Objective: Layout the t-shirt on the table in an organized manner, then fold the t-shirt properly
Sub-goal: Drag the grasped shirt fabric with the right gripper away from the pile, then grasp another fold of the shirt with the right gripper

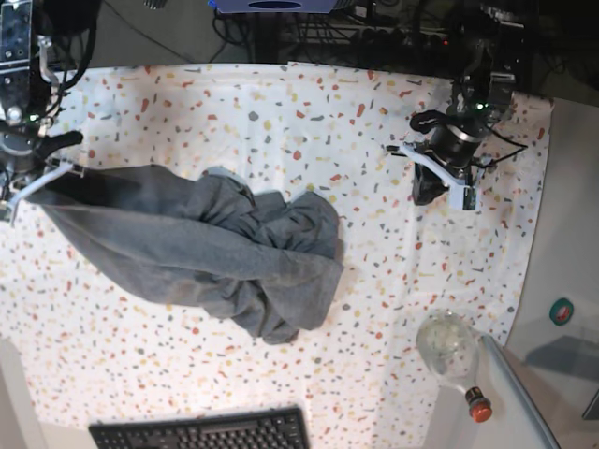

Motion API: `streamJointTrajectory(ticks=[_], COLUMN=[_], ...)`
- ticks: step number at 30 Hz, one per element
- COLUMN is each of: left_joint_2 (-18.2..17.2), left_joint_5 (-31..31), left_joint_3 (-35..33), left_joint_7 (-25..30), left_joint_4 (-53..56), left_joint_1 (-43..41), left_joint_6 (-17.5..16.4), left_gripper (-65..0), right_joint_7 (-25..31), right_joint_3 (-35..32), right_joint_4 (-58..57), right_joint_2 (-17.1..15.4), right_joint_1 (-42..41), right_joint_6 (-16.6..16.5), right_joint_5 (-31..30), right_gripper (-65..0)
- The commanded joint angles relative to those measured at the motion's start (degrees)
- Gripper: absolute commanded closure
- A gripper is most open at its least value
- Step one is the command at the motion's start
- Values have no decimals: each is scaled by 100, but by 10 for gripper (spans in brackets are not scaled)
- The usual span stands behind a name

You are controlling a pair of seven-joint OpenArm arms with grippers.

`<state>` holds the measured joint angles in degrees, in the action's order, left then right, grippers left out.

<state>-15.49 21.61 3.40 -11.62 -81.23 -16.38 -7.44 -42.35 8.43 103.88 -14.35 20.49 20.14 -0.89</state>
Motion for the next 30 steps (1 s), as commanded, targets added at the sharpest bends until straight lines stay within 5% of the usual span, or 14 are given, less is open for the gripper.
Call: streamJointTrajectory(ticks=[1, 7, 10, 13, 18, 22, 24, 30], left_joint_2=[-144, -47, -12, -12, -47, -196, -196, -179], left_joint_5=[24, 33, 33, 42, 824, 1272, 1272, 1246], left_joint_3=[324, 1467, 1889, 2108, 2144, 2108, 2117, 2144], left_joint_7=[120, 120, 120, 120, 120, 120, 129, 129], left_joint_4=[-145, -409, -576, -637, -672, -892, -1007, -1218], left_joint_1=[-107, -661, -819, -924, -1223, -1487, -1557, -1689], left_joint_6=[72, 72, 72, 72, 63, 63, 63, 63], left_gripper=[0, 0, 0, 0, 0, -188, -232, -230], right_joint_7=[107, -350, -798, -350, 230, 178, 90, -323], right_joint_3=[23, -3, -21, -126, -1876, -3563, -4100, -4759], right_joint_4=[122, -45, 430, 1300, 1089, 914, 641, -897], right_joint_2=[-11, 279, 296, 481, 323, 402, 692, 1501], right_joint_1=[83, 241, 285, 584, -75, -1007, -1421, -2282], right_joint_6=[-5, -5, -304, -990, -1166, -1148, -1148, -1148], right_joint_5=[67, 67, 49, 67, 515, 1341, 1710, 2308], right_gripper=[0, 0, -240, -395, -407, -410, -411, -411])
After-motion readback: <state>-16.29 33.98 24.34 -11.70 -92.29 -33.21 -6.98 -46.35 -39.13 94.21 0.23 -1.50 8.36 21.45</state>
